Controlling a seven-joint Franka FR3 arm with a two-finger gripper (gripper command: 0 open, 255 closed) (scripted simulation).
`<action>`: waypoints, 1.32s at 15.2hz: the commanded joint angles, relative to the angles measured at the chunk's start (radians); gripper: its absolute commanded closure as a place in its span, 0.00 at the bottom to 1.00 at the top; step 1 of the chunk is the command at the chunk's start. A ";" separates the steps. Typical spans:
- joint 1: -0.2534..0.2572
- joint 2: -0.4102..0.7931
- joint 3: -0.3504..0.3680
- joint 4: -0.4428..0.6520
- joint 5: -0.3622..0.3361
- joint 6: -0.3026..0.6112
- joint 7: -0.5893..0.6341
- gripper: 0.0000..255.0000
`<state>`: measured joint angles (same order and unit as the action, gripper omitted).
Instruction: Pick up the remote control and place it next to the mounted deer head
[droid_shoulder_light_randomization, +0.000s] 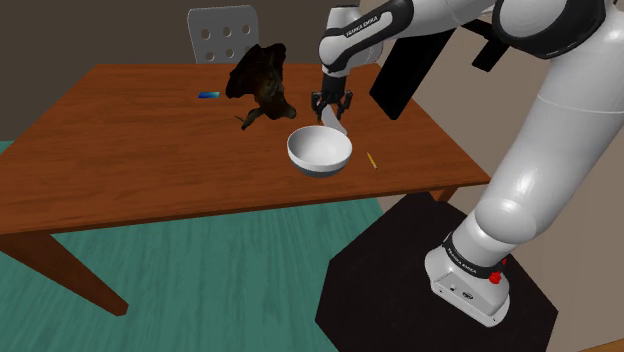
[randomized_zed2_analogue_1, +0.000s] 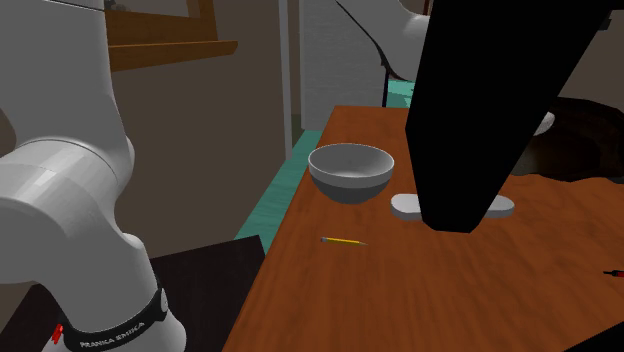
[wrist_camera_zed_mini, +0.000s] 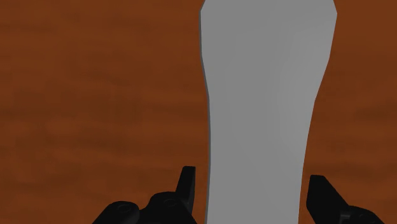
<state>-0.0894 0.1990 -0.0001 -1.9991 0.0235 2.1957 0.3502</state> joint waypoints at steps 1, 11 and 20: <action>0.000 0.014 0.000 -0.011 0.001 0.026 -0.001 1.00; 0.000 0.018 0.000 -0.014 0.001 0.033 -0.001 0.00; -0.001 -0.040 -0.001 0.043 -0.001 -0.082 0.000 0.00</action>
<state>-0.0898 0.1631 -0.0005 -1.9649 0.0226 2.1280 0.3507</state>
